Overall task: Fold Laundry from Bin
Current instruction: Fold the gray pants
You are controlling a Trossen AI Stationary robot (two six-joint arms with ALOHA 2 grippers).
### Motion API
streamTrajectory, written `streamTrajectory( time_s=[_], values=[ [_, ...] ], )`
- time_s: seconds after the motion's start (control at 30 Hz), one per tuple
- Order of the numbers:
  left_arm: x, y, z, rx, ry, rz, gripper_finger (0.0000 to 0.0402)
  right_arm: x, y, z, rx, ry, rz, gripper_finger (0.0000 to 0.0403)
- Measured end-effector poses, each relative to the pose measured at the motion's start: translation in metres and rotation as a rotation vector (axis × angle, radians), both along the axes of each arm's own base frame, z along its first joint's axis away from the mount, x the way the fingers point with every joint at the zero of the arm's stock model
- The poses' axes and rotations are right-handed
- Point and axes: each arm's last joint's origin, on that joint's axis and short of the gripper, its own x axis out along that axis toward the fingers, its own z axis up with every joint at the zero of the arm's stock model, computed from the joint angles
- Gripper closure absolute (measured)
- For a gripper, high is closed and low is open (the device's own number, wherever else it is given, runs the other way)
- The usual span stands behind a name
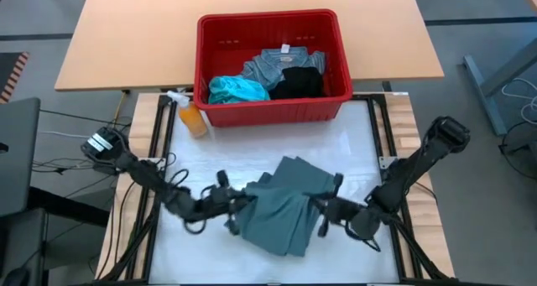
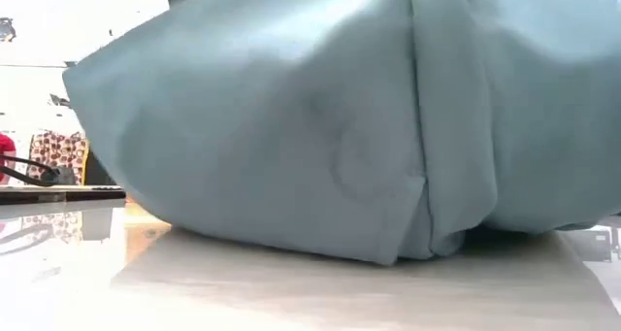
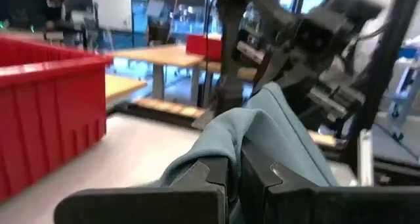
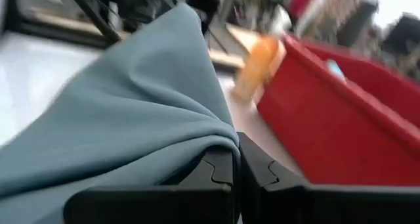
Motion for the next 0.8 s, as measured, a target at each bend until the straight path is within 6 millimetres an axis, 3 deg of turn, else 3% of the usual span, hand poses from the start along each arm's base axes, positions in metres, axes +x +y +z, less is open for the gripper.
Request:
streamTrajectory(
  time_s=[0.23,0.43,0.63,0.8],
  values=[
    [0.03,0.067,-0.009,-0.021,0.061,0.03,0.0401,-0.031,-0.033,-0.019,0.076,0.168,-0.17,0.038],
    [0.038,0.106,-0.009,-0.053,0.05,0.012,0.0401,-0.037,-0.045,-0.025,0.036,0.243,-0.236,0.038],
    [0.041,0.103,-0.004,-0.054,0.035,-0.047,0.0401,-0.029,-0.043,-0.009,-0.006,0.291,-0.184,0.038],
    [0.056,0.08,0.028,0.026,0.031,-0.146,0.0401,-0.027,-0.034,0.023,0.003,0.297,-0.118,0.038]
  ],
)
